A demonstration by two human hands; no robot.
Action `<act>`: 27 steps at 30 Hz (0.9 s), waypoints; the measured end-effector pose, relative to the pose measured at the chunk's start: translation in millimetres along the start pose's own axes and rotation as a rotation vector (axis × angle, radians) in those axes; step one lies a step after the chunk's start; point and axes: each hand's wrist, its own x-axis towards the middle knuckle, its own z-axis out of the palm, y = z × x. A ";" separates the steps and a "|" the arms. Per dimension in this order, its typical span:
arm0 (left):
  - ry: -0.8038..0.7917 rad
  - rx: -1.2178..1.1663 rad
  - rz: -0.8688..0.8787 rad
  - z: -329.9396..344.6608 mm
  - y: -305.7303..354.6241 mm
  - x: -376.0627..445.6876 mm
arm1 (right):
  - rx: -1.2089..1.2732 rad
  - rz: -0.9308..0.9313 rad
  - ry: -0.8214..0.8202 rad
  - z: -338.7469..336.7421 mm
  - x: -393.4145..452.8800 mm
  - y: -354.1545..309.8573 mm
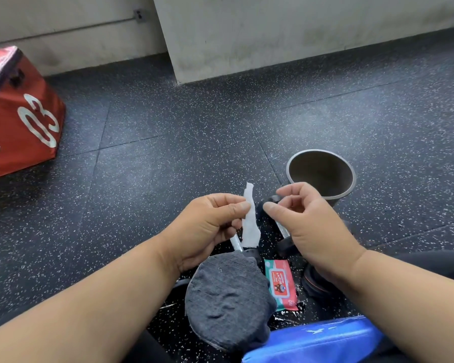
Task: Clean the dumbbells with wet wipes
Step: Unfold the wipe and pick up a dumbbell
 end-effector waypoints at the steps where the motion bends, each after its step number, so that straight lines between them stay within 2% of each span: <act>1: -0.004 -0.001 -0.001 0.0 -0.4 0.0 | -0.036 -0.034 -0.038 0.4 -2.1 -1.5; 4: -0.025 0.003 -0.007 1.4 -2.3 -0.5 | -0.033 -0.065 -0.176 6.7 -9.7 -5.9; 12: -0.049 0.020 0.004 1.0 -4.5 -0.7 | 0.001 -0.048 -0.163 5.3 -12.4 -3.4; 27: 0.003 0.078 0.082 -0.7 -11.0 2.0 | -0.001 0.023 -0.206 5.2 -14.2 -7.6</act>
